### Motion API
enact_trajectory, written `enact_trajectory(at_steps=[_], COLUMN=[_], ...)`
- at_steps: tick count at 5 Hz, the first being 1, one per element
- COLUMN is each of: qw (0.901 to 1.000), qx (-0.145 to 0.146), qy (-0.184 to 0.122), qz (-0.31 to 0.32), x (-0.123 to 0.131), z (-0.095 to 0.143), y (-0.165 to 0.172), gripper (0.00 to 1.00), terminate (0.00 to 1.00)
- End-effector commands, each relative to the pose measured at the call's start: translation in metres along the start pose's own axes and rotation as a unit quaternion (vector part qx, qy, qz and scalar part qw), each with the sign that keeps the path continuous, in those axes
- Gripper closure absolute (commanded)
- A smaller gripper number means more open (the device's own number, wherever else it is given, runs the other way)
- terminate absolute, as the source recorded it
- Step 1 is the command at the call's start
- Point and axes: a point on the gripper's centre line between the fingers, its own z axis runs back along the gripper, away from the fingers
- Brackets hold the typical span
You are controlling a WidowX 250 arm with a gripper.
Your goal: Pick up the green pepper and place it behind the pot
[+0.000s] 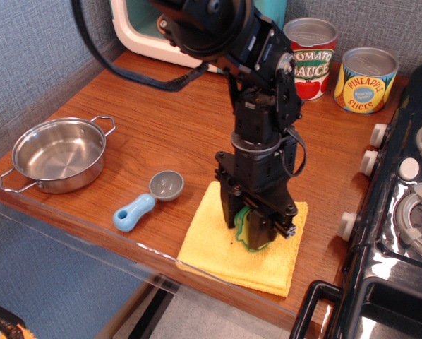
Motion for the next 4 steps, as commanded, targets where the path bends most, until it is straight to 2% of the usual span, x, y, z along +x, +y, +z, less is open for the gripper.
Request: enact_trajectory(at_steps=[1,2,3,4], qw=[0.9923,0.9829,0.9673,0.9516], qx=[-0.016,0.021,0.060,0.098], qy=[-0.120,-0.132,-0.124,-0.131], qz=[0.024,0.126,0.213,0.260], x=[-0.021,-0.044,-0.039,-0.031], z=[0.090,0.107,0.095,0.089], y=[0.016,0.055,0.113,0.179], gripper=[1.00,1.00,1.00,1.00], terminate=[0.00,0.00,0.00,0.00])
